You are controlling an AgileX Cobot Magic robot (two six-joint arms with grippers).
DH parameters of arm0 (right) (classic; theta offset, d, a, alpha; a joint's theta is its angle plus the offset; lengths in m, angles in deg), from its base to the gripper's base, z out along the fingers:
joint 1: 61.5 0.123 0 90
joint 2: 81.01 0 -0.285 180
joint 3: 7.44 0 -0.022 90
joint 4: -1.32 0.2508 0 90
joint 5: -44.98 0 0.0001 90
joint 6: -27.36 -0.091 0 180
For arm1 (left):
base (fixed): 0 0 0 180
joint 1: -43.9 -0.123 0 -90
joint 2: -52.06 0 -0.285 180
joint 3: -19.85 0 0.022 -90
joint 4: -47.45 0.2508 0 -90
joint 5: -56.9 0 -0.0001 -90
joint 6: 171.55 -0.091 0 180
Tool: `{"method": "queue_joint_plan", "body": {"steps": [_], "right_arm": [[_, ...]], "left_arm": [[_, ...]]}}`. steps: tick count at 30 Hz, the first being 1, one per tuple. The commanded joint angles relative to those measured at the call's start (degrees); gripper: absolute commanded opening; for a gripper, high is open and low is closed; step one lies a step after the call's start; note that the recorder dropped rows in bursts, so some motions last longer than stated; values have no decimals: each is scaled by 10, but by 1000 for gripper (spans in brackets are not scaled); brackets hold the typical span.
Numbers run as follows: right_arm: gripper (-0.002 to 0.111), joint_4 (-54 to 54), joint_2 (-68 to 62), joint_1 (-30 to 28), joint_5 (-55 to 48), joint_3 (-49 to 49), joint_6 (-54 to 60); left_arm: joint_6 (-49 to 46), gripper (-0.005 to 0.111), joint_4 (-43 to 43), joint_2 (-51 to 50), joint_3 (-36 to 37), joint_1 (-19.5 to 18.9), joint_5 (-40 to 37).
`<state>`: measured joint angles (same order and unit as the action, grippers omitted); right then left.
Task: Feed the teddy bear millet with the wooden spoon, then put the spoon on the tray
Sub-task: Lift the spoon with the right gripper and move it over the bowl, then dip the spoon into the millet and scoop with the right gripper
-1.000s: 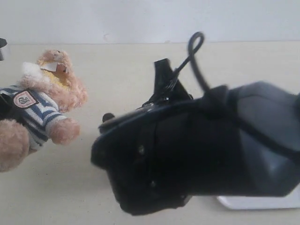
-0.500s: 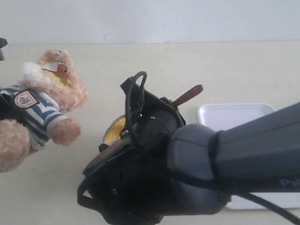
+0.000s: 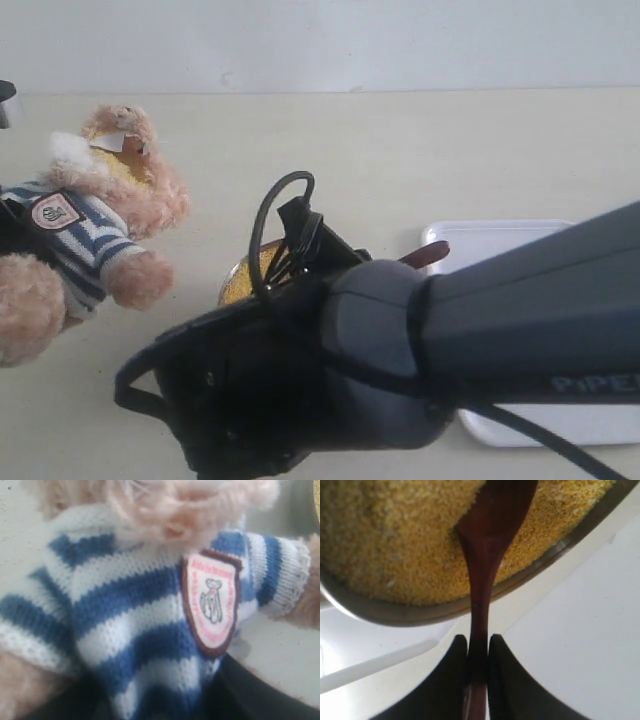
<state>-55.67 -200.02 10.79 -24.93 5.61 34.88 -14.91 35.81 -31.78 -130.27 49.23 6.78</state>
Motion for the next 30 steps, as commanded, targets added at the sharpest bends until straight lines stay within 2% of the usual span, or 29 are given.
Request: {"method": "queue_joint_plan", "body": {"steps": [1, 5, 12, 22, 30], "right_arm": [[0, 59, 9, 1, 0, -35, 27], [0, 111, 9, -6, 0, -58, 44], [0, 239, 9, -67, 0, -86, 45], [0, 263, 9, -89, 0, -86, 45], [0, 312, 9, -93, 0, -137, 44]], "left_arm": [[-3, 4, -11, 5, -5, 1, 10], [-3, 4, -13, 5, -5, 1, 9], [-3, 4, -14, 5, -5, 1, 9], [-3, 4, -14, 5, -5, 1, 10], [-3, 4, -14, 5, -5, 1, 11]]}}
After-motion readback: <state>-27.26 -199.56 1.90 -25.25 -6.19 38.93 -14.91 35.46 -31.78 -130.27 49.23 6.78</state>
